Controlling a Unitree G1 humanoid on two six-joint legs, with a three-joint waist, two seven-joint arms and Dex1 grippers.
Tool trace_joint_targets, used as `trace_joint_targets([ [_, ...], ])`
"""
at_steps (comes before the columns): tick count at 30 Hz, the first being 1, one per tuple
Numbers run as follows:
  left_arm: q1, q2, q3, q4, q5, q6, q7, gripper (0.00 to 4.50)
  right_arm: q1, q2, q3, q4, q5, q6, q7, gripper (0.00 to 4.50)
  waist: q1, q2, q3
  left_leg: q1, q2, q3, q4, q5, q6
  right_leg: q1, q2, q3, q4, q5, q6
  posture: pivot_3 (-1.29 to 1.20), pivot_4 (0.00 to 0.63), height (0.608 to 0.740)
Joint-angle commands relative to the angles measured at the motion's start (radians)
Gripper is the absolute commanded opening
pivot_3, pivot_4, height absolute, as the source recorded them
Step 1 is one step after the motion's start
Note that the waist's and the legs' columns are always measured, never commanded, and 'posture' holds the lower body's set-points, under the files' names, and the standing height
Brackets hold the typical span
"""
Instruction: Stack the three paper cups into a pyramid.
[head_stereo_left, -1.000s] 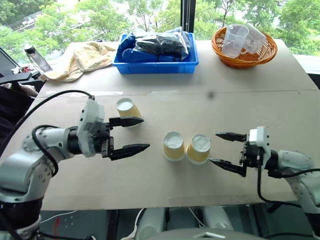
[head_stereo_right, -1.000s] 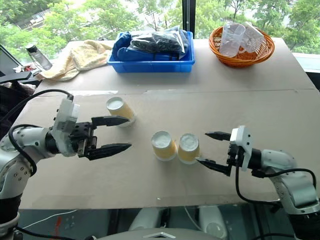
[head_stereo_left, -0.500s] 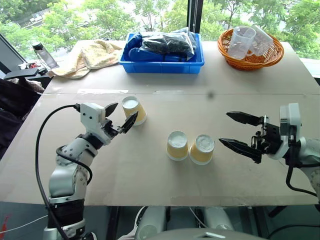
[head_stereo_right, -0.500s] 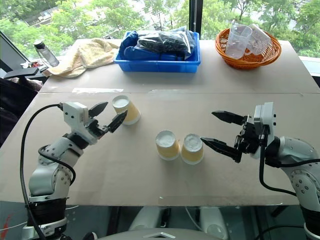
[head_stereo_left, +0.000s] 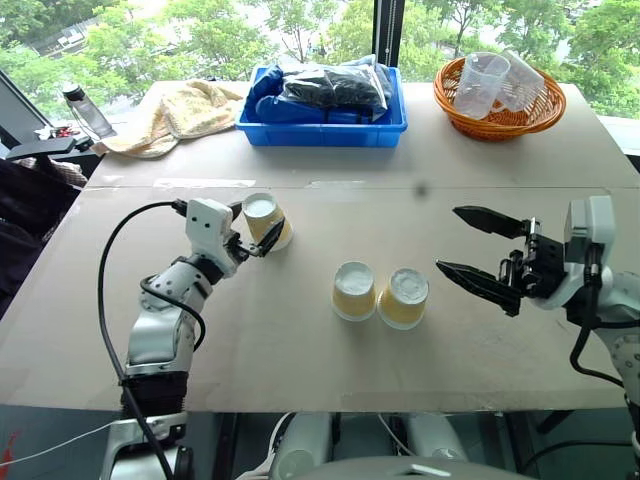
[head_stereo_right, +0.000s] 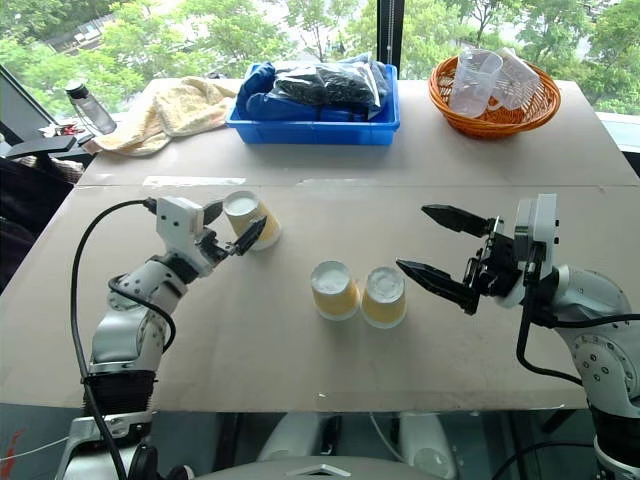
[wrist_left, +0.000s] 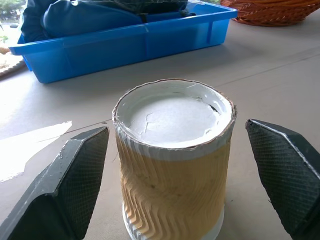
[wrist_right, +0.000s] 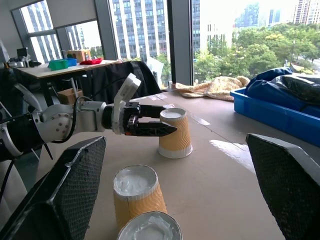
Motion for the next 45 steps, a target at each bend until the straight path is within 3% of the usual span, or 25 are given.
trace_joint_targets([
  [1, -0.040, 0.020, -0.001, 0.021, 0.001, -0.031, -0.027, 4.50, -0.005, 0.004, -0.006, -0.013, -0.038, -0.040, -0.008, 4.42, 0.000, 0.000, 0.000, 0.000, 0.000, 0.000, 0.000, 0.000, 0.000, 0.000, 0.000, 0.000, 0.000, 0.000, 0.000, 0.00, 0.150, 0.740],
  [6, -0.062, 0.018, 0.003, 0.052, -0.007, -0.035, -0.038, 4.50, -0.001, 0.007, 0.000, -0.011, -0.063, -0.044, -0.012, 4.42, -0.001, 0.000, 0.000, 0.000, 0.000, 0.000, 0.000, 0.000, 0.000, 0.000, 0.000, 0.000, 0.000, 0.000, 0.000, 0.00, 0.150, 0.740],
  [11, -0.059, 0.024, 0.005, 0.062, -0.009, -0.040, -0.058, 2.45, 0.001, 0.011, 0.000, -0.009, -0.081, -0.038, -0.028, 4.50, -0.001, 0.000, 0.000, 0.000, 0.000, 0.000, 0.000, 0.000, 0.000, 0.000, 0.000, 0.000, 0.000, 0.000, 0.000, 0.00, 0.150, 0.740],
  [15, -0.060, 0.025, 0.010, 0.060, -0.013, -0.042, -0.060, 2.43, -0.001, 0.014, 0.002, -0.008, -0.082, -0.037, -0.028, 4.50, -0.001, 0.000, 0.000, 0.000, 0.000, 0.000, 0.000, 0.000, 0.000, 0.000, 0.000, 0.000, 0.000, 0.000, 0.000, 0.00, 0.150, 0.740],
  [21, -0.095, 0.029, 0.021, -0.054, -0.146, 0.013, -0.141, 2.43, 0.004, 0.010, -0.014, 0.019, -0.091, -0.046, -0.008, 4.50, 0.000, 0.000, 0.000, 0.000, 0.000, 0.000, 0.000, 0.000, 0.000, 0.000, 0.000, 0.000, 0.000, 0.000, 0.000, 0.00, 0.150, 0.740],
  [28, -0.212, 0.114, -0.077, -0.217, -0.312, 0.228, -0.337, 2.43, 0.068, -0.044, -0.080, 0.054, -0.032, -0.040, 0.109, 4.50, 0.002, -0.001, 0.001, -0.001, 0.000, -0.001, 0.001, 0.000, 0.000, 0.000, 0.000, -0.001, 0.000, 0.000, 0.000, 0.00, 0.150, 0.740],
  [32, -0.301, 0.138, -0.196, -0.294, -0.368, 0.346, -0.447, 2.43, 0.160, -0.063, -0.139, 0.051, -0.039, -0.066, 0.147, 4.50, 0.001, -0.001, 0.001, -0.001, 0.000, -0.001, 0.001, 0.000, 0.000, 0.000, 0.000, -0.001, 0.000, 0.000, 0.000, 0.00, 0.150, 0.740],
  [40, -0.431, 0.084, -0.363, -0.222, -0.295, 0.337, -0.555, 2.43, 0.278, -0.033, -0.183, -0.036, -0.037, -0.096, 0.095, 4.50, -0.008, -0.001, 0.001, 0.001, 0.000, 0.000, 0.002, 0.000, 0.000, 0.002, 0.002, 0.001, 0.002, 0.000, 0.000, 0.00, 0.150, 0.740],
  [45, -0.461, 0.114, -0.402, -0.178, -0.256, 0.319, -0.644, 2.43, 0.316, -0.015, -0.188, -0.056, -0.046, -0.113, 0.079, 4.50, -0.003, -0.001, 0.001, 0.000, 0.000, 0.000, 0.002, 0.000, 0.000, 0.002, 0.002, 0.000, 0.001, 0.000, 0.000, 0.00, 0.150, 0.740],
])
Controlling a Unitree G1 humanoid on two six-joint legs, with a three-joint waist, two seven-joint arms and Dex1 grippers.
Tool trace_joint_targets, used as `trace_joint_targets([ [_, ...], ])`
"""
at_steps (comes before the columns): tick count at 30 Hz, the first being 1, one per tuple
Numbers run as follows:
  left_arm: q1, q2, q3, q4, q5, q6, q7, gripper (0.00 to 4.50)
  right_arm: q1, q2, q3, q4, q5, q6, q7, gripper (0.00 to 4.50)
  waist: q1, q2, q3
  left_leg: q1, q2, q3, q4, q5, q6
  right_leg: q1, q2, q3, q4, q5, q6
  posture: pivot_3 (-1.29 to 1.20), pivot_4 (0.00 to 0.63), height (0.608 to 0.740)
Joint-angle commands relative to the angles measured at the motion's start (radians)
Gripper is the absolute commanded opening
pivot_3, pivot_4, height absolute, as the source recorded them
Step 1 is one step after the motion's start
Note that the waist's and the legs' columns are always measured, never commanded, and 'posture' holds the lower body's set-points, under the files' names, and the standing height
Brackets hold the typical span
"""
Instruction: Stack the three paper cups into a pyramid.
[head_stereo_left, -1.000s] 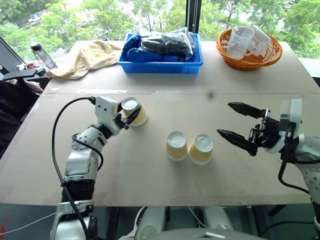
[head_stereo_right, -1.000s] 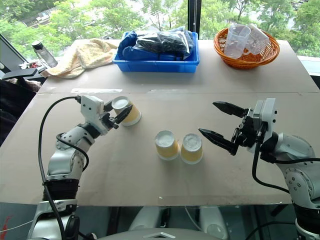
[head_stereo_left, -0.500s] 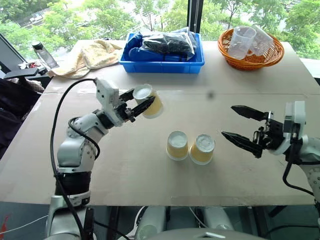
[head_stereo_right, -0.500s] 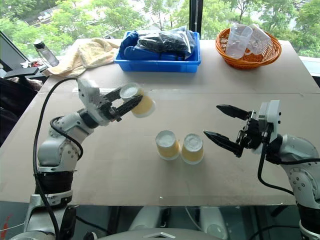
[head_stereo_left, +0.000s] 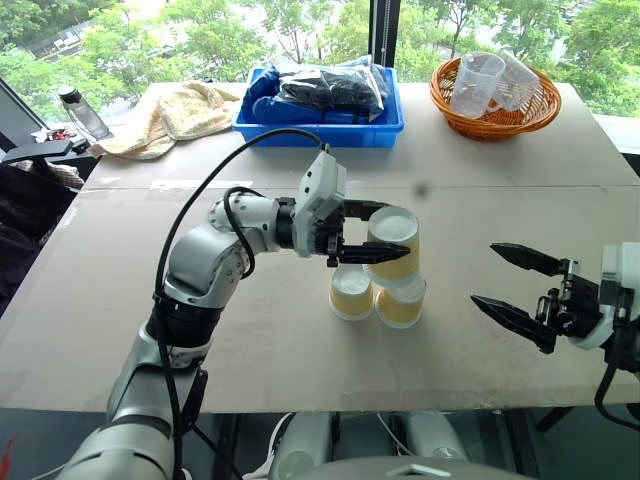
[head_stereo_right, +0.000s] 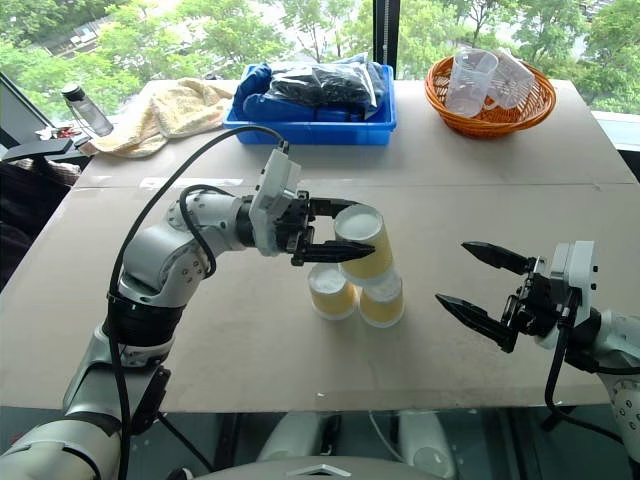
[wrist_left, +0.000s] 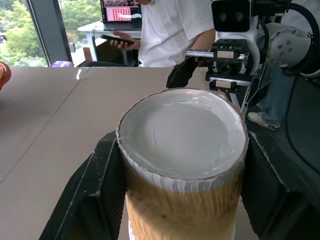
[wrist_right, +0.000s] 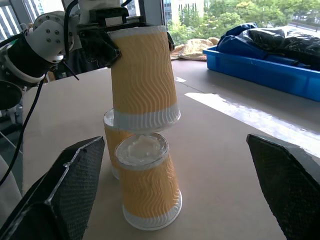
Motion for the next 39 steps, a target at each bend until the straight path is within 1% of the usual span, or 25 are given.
trace_joint_targets([
  [1, -0.017, 0.023, 0.002, 0.000, 0.011, -0.024, -0.062, 2.43, 0.023, 0.007, -0.032, -0.038, 0.002, -0.033, -0.008, 4.50, 0.000, 0.000, 0.000, 0.000, 0.000, 0.000, 0.000, 0.000, 0.000, 0.000, 0.000, 0.000, 0.000, 0.000, 0.000, 0.00, 0.150, 0.740],
  [7, -0.001, 0.011, 0.018, 0.002, 0.002, -0.024, -0.101, 2.43, 0.048, 0.022, -0.028, -0.036, -0.006, -0.060, -0.013, 4.50, 0.001, 0.000, 0.000, 0.000, 0.000, 0.000, 0.000, 0.000, 0.000, 0.000, 0.000, 0.000, -0.001, 0.000, 0.000, 0.00, 0.150, 0.740],
  [13, 0.011, 0.019, 0.010, -0.008, 0.016, -0.022, -0.121, 2.43, 0.040, 0.017, -0.024, -0.027, -0.004, -0.068, -0.010, 4.50, 0.001, 0.000, 0.000, 0.000, 0.000, 0.000, 0.000, 0.000, 0.000, 0.000, 0.000, 0.000, 0.000, 0.000, 0.000, 0.00, 0.150, 0.740],
  [15, 0.011, 0.019, 0.012, -0.006, 0.023, -0.032, -0.121, 3.51, 0.031, 0.015, -0.021, -0.026, 0.004, -0.065, -0.007, 4.50, 0.001, 0.000, 0.000, 0.000, 0.000, 0.000, 0.000, 0.000, 0.000, 0.000, 0.000, 0.000, 0.000, 0.000, 0.000, 0.00, 0.150, 0.740],
  [16, 0.012, 0.020, 0.011, -0.010, 0.022, -0.032, -0.123, 3.69, 0.025, 0.013, -0.019, -0.027, 0.011, -0.062, -0.005, 4.50, 0.001, 0.000, 0.000, 0.000, 0.000, 0.000, 0.000, 0.000, 0.000, 0.000, 0.000, 0.000, 0.000, 0.000, 0.000, 0.00, 0.150, 0.740],
  [17, 0.013, 0.020, 0.011, -0.013, 0.021, -0.031, -0.124, 4.14, 0.021, 0.012, -0.018, -0.028, 0.016, -0.059, -0.004, 4.50, 0.001, 0.000, 0.000, 0.000, 0.000, 0.000, 0.000, 0.000, 0.000, 0.000, 0.000, 0.000, -0.001, 0.000, 0.000, 0.00, 0.150, 0.740],
  [18, 0.015, 0.017, 0.013, -0.017, 0.020, -0.031, -0.122, 4.48, 0.016, 0.009, -0.017, -0.028, 0.023, -0.054, -0.003, 4.50, 0.001, 0.000, 0.000, 0.000, 0.000, 0.000, 0.000, 0.000, 0.000, 0.000, 0.000, 0.000, 0.000, 0.000, 0.000, 0.00, 0.150, 0.740],
  [21, 0.021, 0.012, 0.021, -0.029, 0.022, -0.036, -0.107, 4.48, 0.009, 0.002, -0.012, -0.025, 0.034, -0.043, 0.002, 4.50, 0.001, 0.000, 0.000, 0.000, 0.000, 0.000, 0.001, 0.000, 0.000, 0.000, 0.000, 0.000, 0.000, 0.000, 0.000, 0.00, 0.150, 0.740],
  [29, 0.001, 0.004, 0.098, -0.088, -0.065, 0.022, -0.057, 4.48, 0.002, -0.003, -0.003, -0.008, 0.026, -0.041, 0.013, 4.50, 0.001, 0.000, 0.000, 0.000, 0.000, 0.000, 0.001, 0.000, 0.000, 0.000, -0.001, 0.000, 0.000, 0.000, 0.000, 0.00, 0.150, 0.740],
  [33, -0.026, -0.047, 0.230, -0.102, -0.236, 0.079, 0.006, 4.48, 0.010, 0.004, 0.016, 0.051, -0.015, -0.068, 0.052, 4.50, 0.002, -0.001, 0.000, -0.001, 0.000, -0.001, 0.001, 0.000, 0.000, 0.000, -0.001, -0.001, 0.000, 0.000, 0.000, 0.00, 0.150, 0.740],
  [35, -0.026, -0.057, 0.280, -0.106, -0.292, 0.106, 0.047, 4.48, 0.017, 0.012, 0.020, 0.078, -0.026, -0.081, 0.067, 4.50, 0.001, -0.001, 0.000, -0.001, 0.000, -0.001, 0.002, 0.000, 0.000, 0.000, -0.001, -0.001, 0.000, 0.000, 0.000, 0.00, 0.150, 0.740],
  [37, 0.002, -0.041, 0.324, -0.108, -0.313, 0.130, 0.092, 4.48, 0.022, 0.018, 0.026, 0.107, -0.045, -0.100, 0.081, 4.50, 0.000, 0.000, 0.000, 0.000, 0.000, -0.001, 0.002, 0.000, 0.000, 0.000, -0.001, -0.001, 0.000, 0.000, 0.000, 0.00, 0.150, 0.740],
  [39, 0.079, 0.022, 0.321, -0.119, -0.245, 0.118, 0.093, 4.48, 0.020, 0.031, 0.028, 0.138, -0.066, -0.122, 0.082, 4.50, -0.006, 0.000, 0.000, 0.000, 0.000, -0.001, 0.001, 0.000, 0.000, 0.000, -0.001, 0.000, 0.000, 0.000, 0.000, 0.00, 0.150, 0.740],
])
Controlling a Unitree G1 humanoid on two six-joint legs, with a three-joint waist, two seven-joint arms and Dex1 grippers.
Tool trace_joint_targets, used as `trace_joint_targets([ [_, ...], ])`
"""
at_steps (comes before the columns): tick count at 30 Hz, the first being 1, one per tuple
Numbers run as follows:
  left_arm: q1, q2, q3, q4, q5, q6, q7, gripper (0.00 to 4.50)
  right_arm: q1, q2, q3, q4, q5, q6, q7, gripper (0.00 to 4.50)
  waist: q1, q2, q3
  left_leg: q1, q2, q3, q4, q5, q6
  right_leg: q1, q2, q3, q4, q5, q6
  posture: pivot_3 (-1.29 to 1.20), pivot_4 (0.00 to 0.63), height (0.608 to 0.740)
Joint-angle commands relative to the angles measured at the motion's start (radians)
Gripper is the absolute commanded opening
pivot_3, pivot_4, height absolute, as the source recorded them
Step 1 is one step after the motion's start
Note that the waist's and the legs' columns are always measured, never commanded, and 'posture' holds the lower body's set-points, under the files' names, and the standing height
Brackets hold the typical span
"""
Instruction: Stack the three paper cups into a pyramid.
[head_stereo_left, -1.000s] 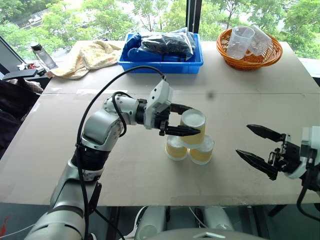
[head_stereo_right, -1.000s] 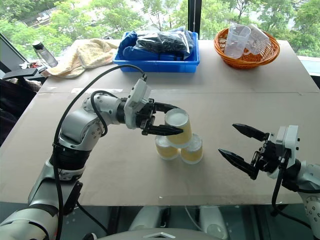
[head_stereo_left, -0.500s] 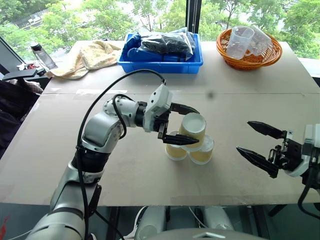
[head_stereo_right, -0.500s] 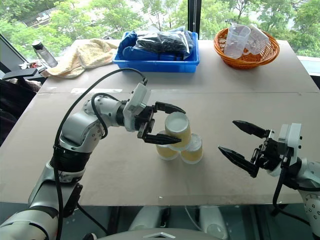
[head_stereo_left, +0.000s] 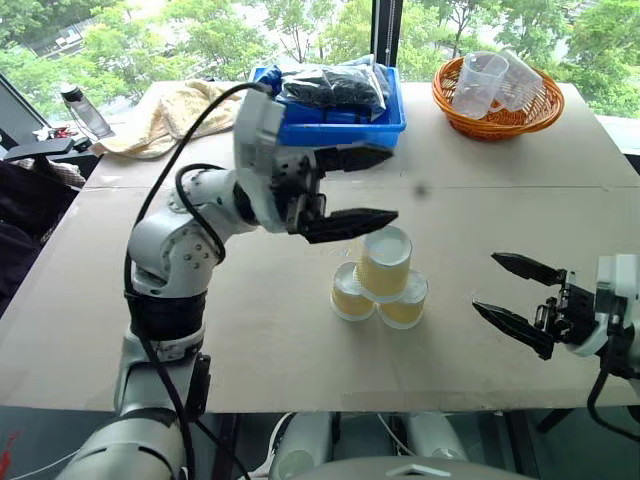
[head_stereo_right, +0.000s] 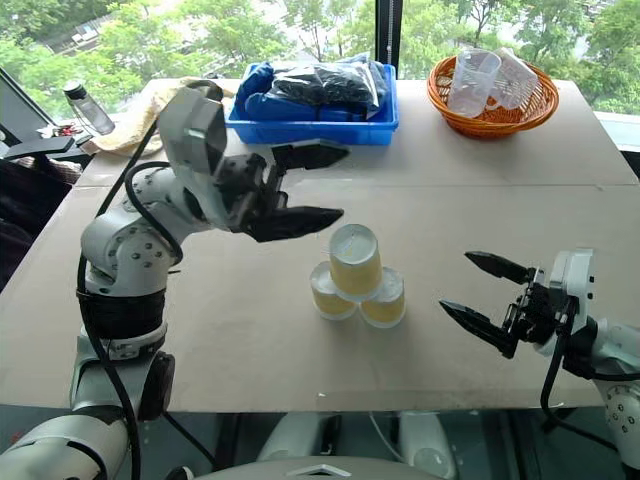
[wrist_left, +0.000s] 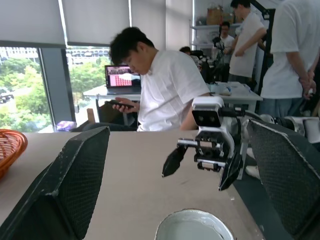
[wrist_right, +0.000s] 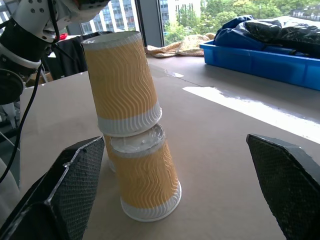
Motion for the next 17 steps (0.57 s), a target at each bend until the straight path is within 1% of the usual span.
trace_joint_targets([
  [1, 0.134, 0.095, 0.030, -0.036, 0.069, -0.016, 0.022, 4.48, -0.004, 0.022, -0.006, 0.044, -0.044, -0.070, 0.011, 4.50, -0.006, 0.001, 0.000, 0.001, 0.000, 0.000, -0.001, 0.000, 0.000, 0.000, 0.000, 0.002, 0.000, 0.000, 0.000, 0.00, 0.150, 0.740],
  [3, 0.252, 0.145, 0.040, -0.037, 0.113, -0.032, 0.030, 4.48, -0.011, 0.042, 0.005, 0.094, -0.084, -0.113, 0.012, 4.50, -0.004, 0.001, 0.000, 0.002, 0.000, 0.000, -0.002, 0.000, 0.000, 0.000, 0.001, 0.002, 0.000, 0.000, 0.000, 0.00, 0.150, 0.740],
  [7, 0.477, 0.204, 0.022, -0.030, 0.289, -0.145, 0.087, 4.48, -0.035, 0.069, 0.036, 0.185, -0.187, -0.207, 0.000, 4.50, 0.000, 0.001, 0.000, 0.003, 0.000, 0.001, -0.003, 0.000, 0.000, 0.000, 0.000, 0.004, 0.000, 0.000, 0.000, 0.00, 0.150, 0.740],
  [9, 0.564, 0.166, 0.034, -0.013, 0.356, -0.225, 0.152, 4.48, -0.061, 0.081, 0.053, 0.241, -0.213, -0.231, -0.002, 4.50, 0.008, 0.001, 0.000, 0.002, 0.000, 0.000, -0.003, 0.000, 0.000, -0.001, 0.000, 0.003, 0.000, 0.000, 0.000, 0.00, 0.150, 0.740],
  [10, 0.607, 0.145, 0.018, -0.005, 0.417, -0.277, 0.199, 4.48, -0.079, 0.089, 0.062, 0.270, -0.208, -0.231, 0.005, 4.50, 0.011, 0.002, 0.000, 0.002, 0.000, -0.001, -0.002, 0.000, 0.000, -0.001, -0.001, 0.002, -0.001, 0.000, 0.000, 0.00, 0.150, 0.740],
  [12, 0.665, 0.102, -0.011, 0.003, 0.477, -0.346, 0.242, 4.48, -0.114, 0.098, 0.080, 0.334, -0.232, -0.258, 0.017, 4.50, 0.013, 0.002, 0.000, 0.002, -0.001, 0.000, -0.002, 0.000, 0.000, 0.000, -0.001, 0.003, -0.001, 0.000, 0.000, 0.00, 0.150, 0.740],
  [15, 0.711, 0.066, -0.028, 0.008, 0.511, -0.389, 0.269, 4.48, -0.156, 0.100, 0.096, 0.405, -0.256, -0.290, 0.031, 4.50, 0.015, 0.002, 0.000, 0.002, -0.001, 0.000, -0.002, 0.000, 0.000, 0.000, -0.001, 0.002, -0.001, 0.000, 0.000, 0.00, 0.150, 0.740],
  [17, 0.736, 0.063, -0.033, 0.013, 0.532, -0.424, 0.271, 4.48, -0.184, 0.099, 0.102, 0.441, -0.265, -0.300, 0.035, 4.50, 0.015, 0.002, 0.000, 0.002, -0.001, 0.000, -0.002, 0.000, 0.000, 0.000, -0.001, 0.002, 0.000, 0.000, 0.000, 0.00, 0.150, 0.740],
])
